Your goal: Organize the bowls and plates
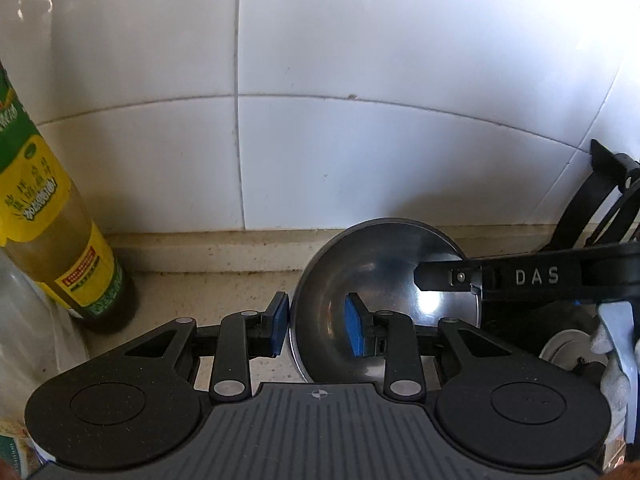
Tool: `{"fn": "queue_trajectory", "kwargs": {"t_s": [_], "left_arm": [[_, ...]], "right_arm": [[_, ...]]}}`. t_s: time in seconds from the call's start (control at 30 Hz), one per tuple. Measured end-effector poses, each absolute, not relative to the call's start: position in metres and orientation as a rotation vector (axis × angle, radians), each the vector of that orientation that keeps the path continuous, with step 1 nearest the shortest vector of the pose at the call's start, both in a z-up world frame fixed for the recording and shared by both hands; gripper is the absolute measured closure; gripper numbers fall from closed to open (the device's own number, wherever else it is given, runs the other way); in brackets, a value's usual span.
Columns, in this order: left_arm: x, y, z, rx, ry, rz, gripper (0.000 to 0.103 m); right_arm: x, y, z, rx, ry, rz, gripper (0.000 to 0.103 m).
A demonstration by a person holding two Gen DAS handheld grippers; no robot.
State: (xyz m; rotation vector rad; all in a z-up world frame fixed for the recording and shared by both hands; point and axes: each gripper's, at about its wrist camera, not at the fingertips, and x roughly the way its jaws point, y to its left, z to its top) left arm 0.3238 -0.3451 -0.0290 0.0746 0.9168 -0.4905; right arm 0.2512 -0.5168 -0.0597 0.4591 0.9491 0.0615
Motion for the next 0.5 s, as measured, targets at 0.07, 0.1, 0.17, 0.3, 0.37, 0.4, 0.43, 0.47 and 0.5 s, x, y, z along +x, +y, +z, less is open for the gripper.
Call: {"fn": "queue_trajectory", "kwargs": {"t_s": [0.07,0.1,0.17,0.3,0.37,0.4,0.43,0.47,0.5], "left_arm": [[0.326,-0.345,-0.031,0.074,0.923,-0.493,0.065],[0.325,-0.345,-0.031,0.076,0.922,-0.492,0.064],[0.325,-0.344,-0.03,0.076,0.916,-0.487,0.064],[0.32,-0.342,-0.02,0.065,0.91,-0.486,0.063],[0.314,-0.341,-0.013,0.063,0.901,-0.485,0.063],[0.312,-0.34,-0.01,0.062,0.899,-0.488,0.063],[0.31,-0.338,-0.009,0.06,0.9,-0.492,0.063],[0.307,-0.337,-0.006,0.06,0.9,-0.496,0.062],[0.305,-0.336,-0.006,0.063,0.901,-0.501,0.062]], "right_arm": [[0.253,-0.517,-0.062,0.451,0.954,0.049,0.062],[0.254,-0.517,-0.061,0.436,0.946,0.034,0.062],[0.254,-0.518,-0.058,0.419,0.923,0.014,0.061],[0.253,-0.525,-0.054,0.435,0.909,-0.008,0.056],[0.251,-0.524,-0.054,0.434,0.916,-0.011,0.056],[0.249,-0.523,-0.053,0.432,0.918,-0.013,0.056],[0.247,-0.522,-0.052,0.426,0.921,-0.012,0.056],[0.244,-0.522,-0.051,0.423,0.923,-0.012,0.056],[0.241,-0.522,-0.049,0.421,0.927,-0.015,0.056]]}}
